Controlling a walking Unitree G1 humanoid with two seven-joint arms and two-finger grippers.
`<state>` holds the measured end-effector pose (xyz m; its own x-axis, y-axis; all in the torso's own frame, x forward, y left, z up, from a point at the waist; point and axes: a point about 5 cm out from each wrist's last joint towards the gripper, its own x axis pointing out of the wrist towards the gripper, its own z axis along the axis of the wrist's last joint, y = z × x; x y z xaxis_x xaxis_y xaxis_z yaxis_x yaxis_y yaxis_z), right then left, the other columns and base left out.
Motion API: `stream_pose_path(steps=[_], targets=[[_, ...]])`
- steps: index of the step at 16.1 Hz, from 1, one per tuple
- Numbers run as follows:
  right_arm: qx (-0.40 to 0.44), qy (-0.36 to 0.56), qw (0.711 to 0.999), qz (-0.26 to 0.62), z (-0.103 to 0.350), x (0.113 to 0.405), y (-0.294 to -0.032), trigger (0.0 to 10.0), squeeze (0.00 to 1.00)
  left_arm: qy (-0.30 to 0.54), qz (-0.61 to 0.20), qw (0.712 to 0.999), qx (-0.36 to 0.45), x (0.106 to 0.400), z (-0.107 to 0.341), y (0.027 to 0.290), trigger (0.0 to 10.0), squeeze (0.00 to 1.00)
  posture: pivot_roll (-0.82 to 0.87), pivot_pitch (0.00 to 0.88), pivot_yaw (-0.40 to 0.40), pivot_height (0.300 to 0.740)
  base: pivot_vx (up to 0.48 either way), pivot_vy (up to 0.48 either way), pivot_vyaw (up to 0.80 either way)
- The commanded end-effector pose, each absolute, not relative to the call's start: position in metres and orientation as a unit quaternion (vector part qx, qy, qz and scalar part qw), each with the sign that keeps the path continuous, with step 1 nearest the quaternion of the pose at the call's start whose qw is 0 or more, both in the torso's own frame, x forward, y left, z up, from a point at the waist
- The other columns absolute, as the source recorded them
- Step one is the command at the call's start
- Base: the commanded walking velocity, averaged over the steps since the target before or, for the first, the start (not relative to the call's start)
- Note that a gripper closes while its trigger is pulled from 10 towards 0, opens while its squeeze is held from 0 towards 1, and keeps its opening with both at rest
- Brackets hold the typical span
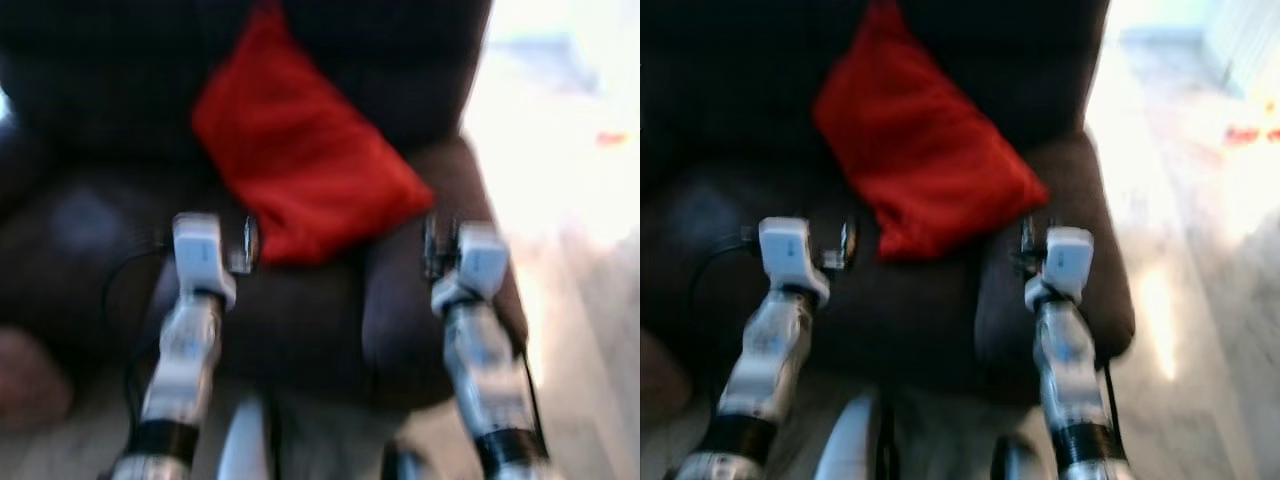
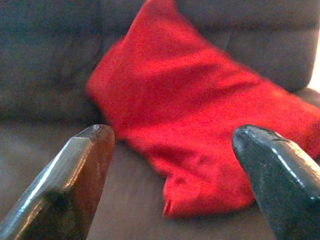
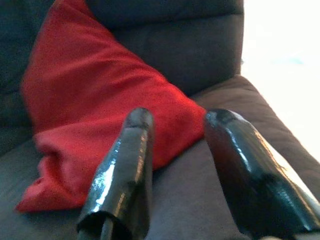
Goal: Move the pillow to the sofa from floor
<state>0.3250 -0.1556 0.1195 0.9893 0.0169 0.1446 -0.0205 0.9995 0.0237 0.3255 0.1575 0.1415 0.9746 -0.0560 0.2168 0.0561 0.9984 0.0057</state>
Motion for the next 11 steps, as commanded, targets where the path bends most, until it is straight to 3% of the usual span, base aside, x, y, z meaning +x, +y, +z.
stream_pose_path(steps=[1, 7, 11], targets=[[0.014, -0.076, 0.997, 0.012, 0.123, 0.326, -0.155, 10.0, 0.0, -0.1, -0.023, 0.995, 0.009, 0.328, 0.142, 0.161, 10.0, 0.0, 0.04, 0.134, 0.005, 0.631, 0.0, 0.0, 0.0], [0.014, -0.07, 0.997, 0.019, 0.121, 0.325, -0.153, 10.0, 0.0, -0.064, -0.007, 0.996, -0.058, 0.346, 0.139, 0.173, 10.0, 0.0, 0.03, 0.139, 0.009, 0.631, 0.0, 0.0, 0.0], [0.014, -0.072, 0.997, 0.031, 0.123, 0.325, -0.148, 10.0, 0.0, -0.056, -0.001, 0.997, -0.048, 0.353, 0.139, 0.175, 10.0, 0.0, 0.03, 0.139, 0.009, 0.631, 0.0, 0.0, 0.0]])
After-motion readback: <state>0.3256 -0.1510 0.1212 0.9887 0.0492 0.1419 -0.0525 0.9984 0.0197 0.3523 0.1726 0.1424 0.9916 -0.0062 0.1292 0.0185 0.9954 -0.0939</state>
